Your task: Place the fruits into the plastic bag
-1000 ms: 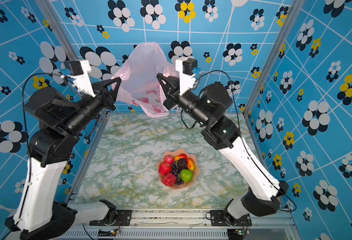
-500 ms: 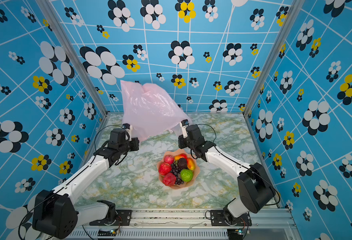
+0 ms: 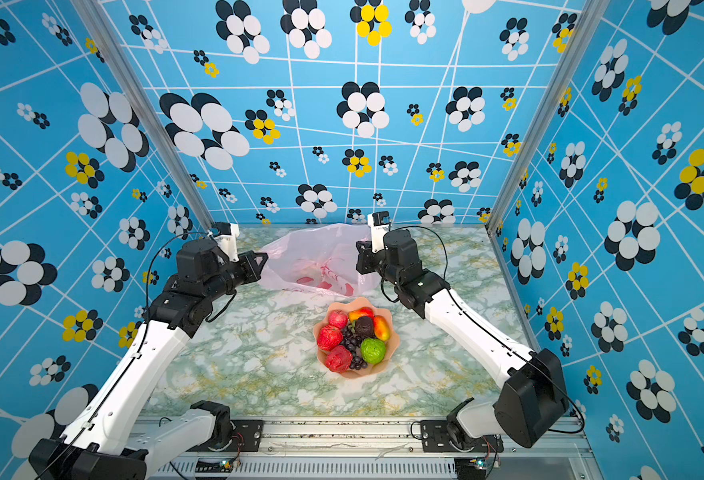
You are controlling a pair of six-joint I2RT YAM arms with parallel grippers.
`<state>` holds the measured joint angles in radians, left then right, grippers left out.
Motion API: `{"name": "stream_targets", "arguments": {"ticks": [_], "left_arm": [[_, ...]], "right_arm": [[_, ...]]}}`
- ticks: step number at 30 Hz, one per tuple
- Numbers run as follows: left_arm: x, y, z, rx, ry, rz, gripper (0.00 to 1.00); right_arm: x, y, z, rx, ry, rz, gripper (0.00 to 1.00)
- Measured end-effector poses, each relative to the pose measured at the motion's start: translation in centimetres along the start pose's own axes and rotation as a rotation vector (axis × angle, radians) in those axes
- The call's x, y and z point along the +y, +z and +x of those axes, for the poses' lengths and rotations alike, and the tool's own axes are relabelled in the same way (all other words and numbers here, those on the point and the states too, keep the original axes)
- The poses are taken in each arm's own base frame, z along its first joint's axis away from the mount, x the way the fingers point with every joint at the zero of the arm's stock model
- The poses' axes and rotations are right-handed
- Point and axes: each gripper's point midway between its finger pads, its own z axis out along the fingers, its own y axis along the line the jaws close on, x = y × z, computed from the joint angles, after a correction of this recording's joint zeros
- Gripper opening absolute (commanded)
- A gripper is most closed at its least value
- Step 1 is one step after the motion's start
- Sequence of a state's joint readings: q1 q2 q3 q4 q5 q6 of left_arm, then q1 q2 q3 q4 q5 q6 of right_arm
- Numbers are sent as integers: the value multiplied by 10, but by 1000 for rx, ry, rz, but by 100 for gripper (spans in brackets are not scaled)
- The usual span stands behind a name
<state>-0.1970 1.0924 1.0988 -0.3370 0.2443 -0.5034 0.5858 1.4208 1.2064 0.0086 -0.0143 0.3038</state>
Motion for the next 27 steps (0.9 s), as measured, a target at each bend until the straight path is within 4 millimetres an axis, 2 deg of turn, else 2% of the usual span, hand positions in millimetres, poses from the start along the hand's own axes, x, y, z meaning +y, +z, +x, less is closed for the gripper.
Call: {"name": "stream_targets", "arguments": {"ticks": [2, 4, 5, 7, 8, 9, 10, 11, 12, 13, 14, 16, 18, 19, 20, 22, 23, 24, 25, 26, 27], "left_arm": [[5, 8, -2, 29, -30, -7, 0], [0, 18, -21, 40, -48, -5, 0], [-8, 21, -36, 31, -49, 9, 0], [-39, 20, -81, -31, -13, 63, 0], [-66, 12, -112, -91, 32, 111, 0], [-101, -2, -140, -167, 91, 177, 0], [-129, -19, -158, -230, 153, 231, 0], [-163, -41, -171, -298, 214, 302, 0], [-197, -70, -176, -364, 284, 382, 0], [-223, -96, -176, -412, 338, 449, 0], [-248, -128, -170, -467, 398, 526, 0], [-270, -182, -151, -565, 500, 635, 0], [-265, -212, -132, -628, 557, 672, 0], [-253, -214, -121, -656, 578, 650, 0], [-242, -217, -113, -684, 592, 626, 0], [-211, -179, -90, -654, 606, 516, 0], [-190, -143, -75, -595, 604, 444, 0], [-157, -90, -55, -485, 583, 345, 0], [-131, -52, -39, -387, 551, 286, 0], [-85, 3, -13, -236, 472, 192, 0], [-44, 40, 9, -126, 403, 115, 0]], "right_arm": [[0, 9, -3, 6, -4, 2, 0], [6, 18, -20, -15, -23, -6, 0], [12, 22, -40, -46, -34, -16, 0], [29, 19, -89, -144, -57, -50, 0], [42, 9, -123, -217, -75, -80, 0], [56, -8, -160, -307, -95, -111, 0], [73, -32, -197, -406, -120, -148, 0], [87, -55, -222, -481, -137, -183, 0], [106, -87, -247, -571, -165, -225, 0], [123, -119, -264, -644, -192, -266, 0], [138, -151, -274, -707, -218, -310, 0], [160, -210, -275, -797, -261, -395, 0], [159, -241, -266, -847, -283, -412, 0], [148, -243, -251, -845, -286, -378, 0], [138, -235, -239, -825, -286, -344, 0], [113, -179, -200, -689, -269, -255, 0], [94, -136, -174, -579, -249, -202, 0], [67, -81, -137, -426, -211, -140, 0], [43, -37, -101, -291, -163, -96, 0], [12, 9, -58, -144, -101, -44, 0], [-17, 42, -13, -15, -38, 3, 0]]}}
